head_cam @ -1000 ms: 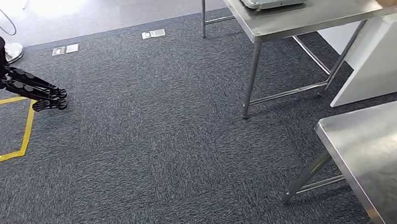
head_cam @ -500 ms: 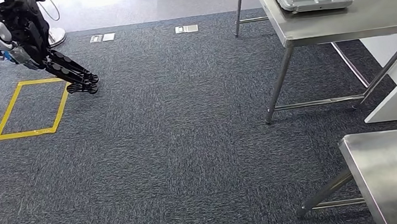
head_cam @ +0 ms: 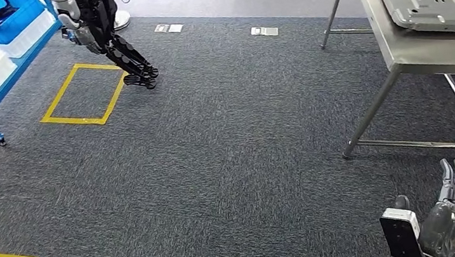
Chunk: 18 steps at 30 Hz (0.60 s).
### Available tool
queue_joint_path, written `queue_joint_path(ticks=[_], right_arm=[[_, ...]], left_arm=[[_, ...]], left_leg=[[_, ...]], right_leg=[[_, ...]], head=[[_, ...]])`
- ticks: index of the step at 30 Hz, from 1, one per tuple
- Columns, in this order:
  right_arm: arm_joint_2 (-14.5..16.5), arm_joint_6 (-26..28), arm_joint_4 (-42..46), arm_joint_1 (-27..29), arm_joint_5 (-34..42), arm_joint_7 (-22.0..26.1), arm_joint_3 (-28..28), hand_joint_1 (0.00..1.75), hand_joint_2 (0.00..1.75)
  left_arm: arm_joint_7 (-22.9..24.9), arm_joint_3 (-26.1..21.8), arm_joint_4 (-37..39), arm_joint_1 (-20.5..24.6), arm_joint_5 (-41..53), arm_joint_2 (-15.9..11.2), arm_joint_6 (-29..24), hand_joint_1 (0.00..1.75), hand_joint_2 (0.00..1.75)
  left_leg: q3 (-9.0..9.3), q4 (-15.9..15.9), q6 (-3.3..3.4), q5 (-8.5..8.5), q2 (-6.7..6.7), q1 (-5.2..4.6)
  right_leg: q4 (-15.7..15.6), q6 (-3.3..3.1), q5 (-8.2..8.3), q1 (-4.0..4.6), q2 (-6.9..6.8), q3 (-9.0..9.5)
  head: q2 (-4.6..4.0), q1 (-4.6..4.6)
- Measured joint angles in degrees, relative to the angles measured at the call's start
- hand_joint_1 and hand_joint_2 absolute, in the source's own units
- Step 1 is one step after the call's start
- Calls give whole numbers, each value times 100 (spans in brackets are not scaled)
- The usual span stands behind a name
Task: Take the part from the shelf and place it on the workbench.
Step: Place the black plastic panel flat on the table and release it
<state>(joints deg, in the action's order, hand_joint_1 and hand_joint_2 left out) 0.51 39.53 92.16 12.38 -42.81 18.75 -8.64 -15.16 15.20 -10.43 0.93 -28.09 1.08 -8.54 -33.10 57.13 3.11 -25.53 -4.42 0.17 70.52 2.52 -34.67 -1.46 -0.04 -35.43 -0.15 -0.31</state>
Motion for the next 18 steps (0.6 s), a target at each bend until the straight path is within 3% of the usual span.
queue_joint_path(ticks=[2, 3, 5, 6, 7, 9, 11, 13, 14, 16, 18], right_arm=[[13, -28, -40, -55, 11, -46, -82, 0, 0], [9, -50, -52, -66, 51, -63, -101, 0, 0], [-18, -111, -57, -39, 222, -53, -84, 0, 0], [-43, -146, -53, -13, 350, -14, -37, 0, 0], [-71, -186, -50, 13, 484, 61, 40, 0, 0], [-141, -253, -51, 76, 730, 261, 260, 0, 0], [-234, -258, -65, 193, 958, 440, 528, 0, 0], [-343, -208, -94, 332, 1201, 586, 812, 0, 0], [-395, -179, -106, 393, 1307, 658, 941, 0, 0], [-493, -131, -115, 489, 1477, 774, 1150, 0, 0], [-569, -107, -115, 544, 1568, 837, 1264, 0, 0]], left_arm=[[-26, -19, 12, -8, -4, 13, -90, 0, 0], [-43, -27, 17, -9, 15, 17, -130, 0, 0], [-70, -33, 25, -23, 81, 21, -178, 0, 0], [-78, -32, 29, -43, 121, 15, -164, 0, 0], [-82, -27, 34, -65, 169, 5, -126, 0, 0], [-90, -6, 44, -82, 254, -40, -8, 0, 0], [-143, 22, 45, -56, 282, -111, 150, 0, 0], [-274, 37, 45, -45, 271, -185, 274, 0, 0], [-342, 40, 45, -53, 251, -220, 289, 0, 0], [-433, 40, 47, -74, 171, -295, 263, 0, 0], [-457, 33, 48, -73, 85, -378, 248, 0, 0]], left_leg=[[-16, 53, -66, -19, -179, 15], [-40, 84, -107, -30, -254, 16], [-90, 108, -182, -29, -378, 7], [-107, 98, -207, -15, -431, 17], [-125, 112, -229, -23, -401, 25], [-261, 390, -262, -199, -84, 22], [-603, 1110, -284, -571, 299, 18], [-915, 1745, -292, -788, 406, 32], [-929, 1778, -286, -744, 423, 36], [-612, 1200, -243, -416, 519, 33], [-213, 466, -181, -182, 750, -17]], right_leg=[[-767, 121, 346, -62, 216, 313], [-1043, 120, 451, -75, 311, 415], [-1212, 29, 493, -48, 369, 477], [-1215, -27, 505, -51, 299, 489], [-1220, -65, 515, -54, 243, 508], [-1236, -157, 530, -59, 111, 531], [-1239, -243, 516, -7, -51, 537], [-1239, -288, 495, 38, -225, 541], [-1239, -302, 484, 51, -303, 547], [-1239, -311, 458, 70, -435, 576], [-1239, -288, 426, 103, -533, 608]], head=[[1, 10], [1, 10], [1, 1], [1, -11], [1, -17], [0, -39], [0, -57], [0, -57], [0, -57], [1, -59], [1, -57]])
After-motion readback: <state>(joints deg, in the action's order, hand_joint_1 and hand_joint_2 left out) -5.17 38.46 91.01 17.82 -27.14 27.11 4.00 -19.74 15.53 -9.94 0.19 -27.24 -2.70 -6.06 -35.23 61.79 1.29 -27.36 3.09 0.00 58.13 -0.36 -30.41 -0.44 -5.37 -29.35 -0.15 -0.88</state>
